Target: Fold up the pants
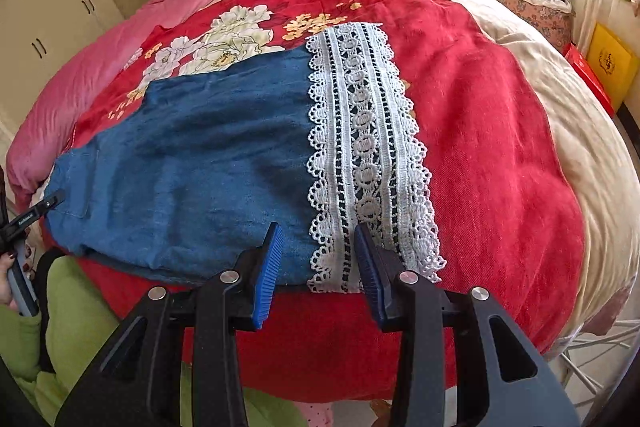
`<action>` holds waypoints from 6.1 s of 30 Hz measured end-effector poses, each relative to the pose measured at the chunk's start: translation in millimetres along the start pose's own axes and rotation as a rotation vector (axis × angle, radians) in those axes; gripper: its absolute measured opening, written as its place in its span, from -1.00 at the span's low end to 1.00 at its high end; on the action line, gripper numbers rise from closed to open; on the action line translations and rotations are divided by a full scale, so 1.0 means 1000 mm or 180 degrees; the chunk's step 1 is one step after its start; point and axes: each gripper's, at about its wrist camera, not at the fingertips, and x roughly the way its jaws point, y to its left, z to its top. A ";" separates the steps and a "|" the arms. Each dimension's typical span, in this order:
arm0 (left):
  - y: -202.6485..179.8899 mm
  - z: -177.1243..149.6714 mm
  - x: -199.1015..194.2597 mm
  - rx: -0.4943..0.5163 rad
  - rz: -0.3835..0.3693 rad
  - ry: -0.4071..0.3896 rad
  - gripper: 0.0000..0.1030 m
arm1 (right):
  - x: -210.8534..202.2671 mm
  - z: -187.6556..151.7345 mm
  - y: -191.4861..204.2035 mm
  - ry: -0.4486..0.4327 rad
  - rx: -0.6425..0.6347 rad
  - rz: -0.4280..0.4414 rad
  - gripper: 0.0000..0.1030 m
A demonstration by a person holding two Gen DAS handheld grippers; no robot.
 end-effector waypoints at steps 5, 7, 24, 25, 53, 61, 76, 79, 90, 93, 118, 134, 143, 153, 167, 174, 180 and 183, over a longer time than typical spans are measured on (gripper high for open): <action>0.011 0.004 -0.012 0.0073 0.0318 -0.0188 -0.21 | 0.001 -0.001 0.000 0.0022 -0.0004 -0.0008 -0.31; 0.014 0.002 -0.002 0.0055 0.0300 -0.0073 -0.20 | 0.003 -0.003 0.001 0.0038 -0.0015 -0.0021 -0.30; -0.047 0.028 -0.050 0.0498 0.0019 -0.0487 0.49 | -0.015 0.022 0.030 -0.0259 -0.0375 0.0133 -0.30; -0.054 0.031 -0.047 0.0537 -0.0032 -0.0465 0.49 | -0.013 0.026 0.033 -0.0261 -0.0396 0.0142 -0.30; -0.151 0.112 0.160 0.0577 -0.0784 0.0706 -0.15 | 0.056 0.066 0.000 -0.0086 -0.0304 0.0048 -0.30; -0.154 0.114 0.128 0.0691 -0.0963 0.0214 -0.93 | 0.058 0.073 0.006 0.0090 -0.0441 -0.0078 -0.30; -0.147 0.104 0.146 0.0745 -0.0898 0.0255 -0.92 | 0.067 0.150 -0.050 -0.0097 0.0069 -0.0022 -0.31; -0.147 0.104 0.146 0.0745 -0.0898 0.0253 -0.92 | 0.088 0.146 -0.057 0.0008 0.0157 0.0185 -0.27; -0.148 0.107 0.119 0.0877 -0.0639 -0.0149 -0.94 | 0.033 0.139 -0.046 -0.0570 -0.0087 0.0325 -0.65; -0.144 0.107 0.136 0.0812 -0.0609 0.0012 -0.95 | 0.050 0.139 -0.050 -0.0427 -0.0139 0.0123 -0.65; -0.155 0.068 0.055 0.1128 -0.0229 -0.0583 0.35 | -0.022 0.077 -0.037 -0.0785 -0.0023 -0.0319 0.03; -0.187 -0.010 0.068 0.1457 -0.0284 0.0293 0.70 | 0.004 0.020 0.040 -0.0277 -0.0811 -0.0147 0.03; -0.179 -0.015 0.071 0.1334 -0.0360 0.0480 0.80 | 0.009 0.004 0.004 -0.0124 -0.0504 -0.0206 0.04; -0.176 -0.014 0.053 0.1220 -0.0256 0.0327 0.81 | 0.002 0.008 0.005 -0.0131 -0.0385 -0.0105 0.21; -0.170 -0.005 0.030 0.1089 -0.0120 0.0172 0.81 | -0.029 0.016 0.007 -0.0324 -0.0277 -0.0037 0.36; -0.174 -0.001 0.016 0.1115 -0.0112 0.0054 0.81 | -0.043 0.019 0.005 -0.0426 -0.0233 -0.0040 0.36; -0.179 0.003 0.005 0.1136 -0.0136 -0.0035 0.81 | -0.048 0.019 0.004 -0.0464 -0.0203 -0.0064 0.36; -0.182 0.005 -0.001 0.1142 -0.0155 -0.0078 0.81 | -0.053 0.018 0.003 -0.0539 -0.0177 -0.0142 0.91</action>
